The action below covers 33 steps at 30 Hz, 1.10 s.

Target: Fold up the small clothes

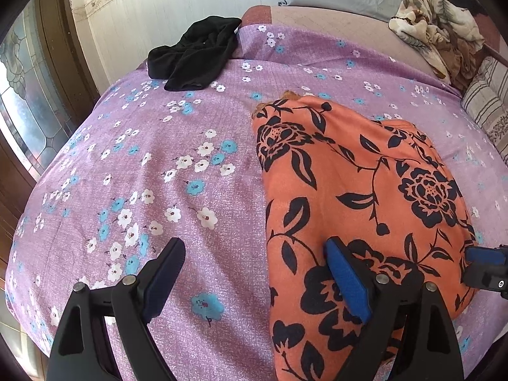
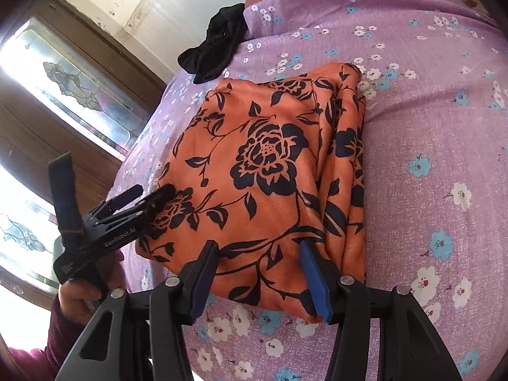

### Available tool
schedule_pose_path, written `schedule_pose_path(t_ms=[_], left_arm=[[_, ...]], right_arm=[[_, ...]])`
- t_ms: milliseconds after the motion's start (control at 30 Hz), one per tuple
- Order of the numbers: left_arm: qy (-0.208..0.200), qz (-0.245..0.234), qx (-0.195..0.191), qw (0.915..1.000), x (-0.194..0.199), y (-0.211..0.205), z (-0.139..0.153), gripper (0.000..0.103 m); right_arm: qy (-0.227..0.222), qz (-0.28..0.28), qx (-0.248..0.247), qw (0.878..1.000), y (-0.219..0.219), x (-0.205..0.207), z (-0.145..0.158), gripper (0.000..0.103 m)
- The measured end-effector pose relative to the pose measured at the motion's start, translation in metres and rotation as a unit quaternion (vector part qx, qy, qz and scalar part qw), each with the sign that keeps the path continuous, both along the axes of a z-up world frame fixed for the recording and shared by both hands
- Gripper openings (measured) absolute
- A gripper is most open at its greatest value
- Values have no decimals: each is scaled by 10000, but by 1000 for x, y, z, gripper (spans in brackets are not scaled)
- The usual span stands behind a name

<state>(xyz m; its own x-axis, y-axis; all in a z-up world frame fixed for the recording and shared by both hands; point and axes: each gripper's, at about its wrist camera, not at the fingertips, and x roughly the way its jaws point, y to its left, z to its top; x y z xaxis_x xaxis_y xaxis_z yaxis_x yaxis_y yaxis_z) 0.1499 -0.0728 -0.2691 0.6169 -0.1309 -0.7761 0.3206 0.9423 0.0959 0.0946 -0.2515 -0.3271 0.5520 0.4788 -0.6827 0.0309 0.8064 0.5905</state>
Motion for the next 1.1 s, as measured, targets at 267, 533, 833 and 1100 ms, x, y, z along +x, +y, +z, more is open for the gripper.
schedule_pose_path(t_ms=[267,533,833,1100], left_arm=[[11,41,-139,9999,1,7,11,90],[63,-70,77,9999,4,2,1,93],[-40,126,-272,9995,6,14,14,93],[-399,364,-160,9984,4,18,30,93]], right_arm=[[-284,-269,332,9987,-20,-1,11,57],[97,-45,7,9999,-7,12,-1,55],[-231,-610,254,9975,-35,3,11,56],[-555,-1021,-392,9925,-42,-5,29,56]])
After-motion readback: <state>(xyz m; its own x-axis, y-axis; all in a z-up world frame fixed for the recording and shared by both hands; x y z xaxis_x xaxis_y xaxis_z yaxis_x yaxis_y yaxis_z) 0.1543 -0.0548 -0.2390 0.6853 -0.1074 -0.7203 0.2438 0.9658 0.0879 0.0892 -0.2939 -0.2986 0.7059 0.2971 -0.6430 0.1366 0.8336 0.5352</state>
